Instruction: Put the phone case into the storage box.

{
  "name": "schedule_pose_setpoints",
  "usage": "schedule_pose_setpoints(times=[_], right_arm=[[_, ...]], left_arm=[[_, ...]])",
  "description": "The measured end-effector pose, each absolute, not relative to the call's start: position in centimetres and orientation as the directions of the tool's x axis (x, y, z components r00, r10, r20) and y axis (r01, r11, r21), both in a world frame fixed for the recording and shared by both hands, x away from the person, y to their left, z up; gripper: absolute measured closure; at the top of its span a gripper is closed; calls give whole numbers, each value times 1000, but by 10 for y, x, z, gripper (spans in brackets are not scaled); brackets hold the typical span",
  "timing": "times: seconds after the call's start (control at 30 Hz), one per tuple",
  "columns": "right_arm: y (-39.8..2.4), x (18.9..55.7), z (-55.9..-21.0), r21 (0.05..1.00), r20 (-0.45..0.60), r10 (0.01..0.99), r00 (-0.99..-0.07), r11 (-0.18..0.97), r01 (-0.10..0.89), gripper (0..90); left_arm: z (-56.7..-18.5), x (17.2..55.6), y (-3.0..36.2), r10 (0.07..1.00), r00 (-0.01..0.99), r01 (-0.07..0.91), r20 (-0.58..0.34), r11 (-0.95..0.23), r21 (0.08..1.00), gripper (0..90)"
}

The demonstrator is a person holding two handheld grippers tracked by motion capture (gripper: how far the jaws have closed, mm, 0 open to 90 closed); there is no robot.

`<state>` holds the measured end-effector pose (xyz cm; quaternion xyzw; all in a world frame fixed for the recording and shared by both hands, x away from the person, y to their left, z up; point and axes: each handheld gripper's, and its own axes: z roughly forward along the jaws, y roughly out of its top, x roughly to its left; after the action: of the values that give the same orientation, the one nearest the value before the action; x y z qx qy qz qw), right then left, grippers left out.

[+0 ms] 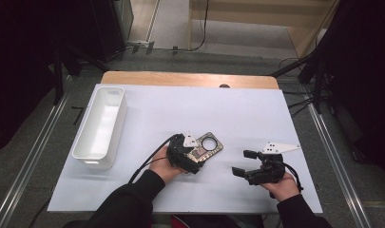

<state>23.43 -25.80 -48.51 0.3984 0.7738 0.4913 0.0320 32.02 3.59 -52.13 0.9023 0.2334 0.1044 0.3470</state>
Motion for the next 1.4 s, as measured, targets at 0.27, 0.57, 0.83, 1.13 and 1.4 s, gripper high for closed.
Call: schedule_pose_setpoints(times=[0.27, 0.57, 0.83, 1.13, 1.4], right_arm=[[-258, 234, -485, 785, 342, 648, -681, 201, 586, 72], [-258, 234, -485, 785, 344, 647, -681, 200, 586, 72], [-258, 235, -485, 784, 340, 644, -685, 208, 585, 72], [-258, 234, -485, 787, 341, 643, -686, 204, 582, 72], [-258, 235, -485, 787, 343, 642, -685, 203, 583, 72]], left_arm=[[-520, 317, 37, 495, 868, 346, 29, -647, 680, 105], [-519, 317, 37, 496, 868, 350, 26, -648, 677, 109], [-519, 318, 37, 494, 869, 352, 21, -648, 675, 113], [-515, 322, 41, 500, 866, 376, -14, -633, 676, 113], [-502, 327, 52, 509, 859, 397, -63, -583, 709, 114]])
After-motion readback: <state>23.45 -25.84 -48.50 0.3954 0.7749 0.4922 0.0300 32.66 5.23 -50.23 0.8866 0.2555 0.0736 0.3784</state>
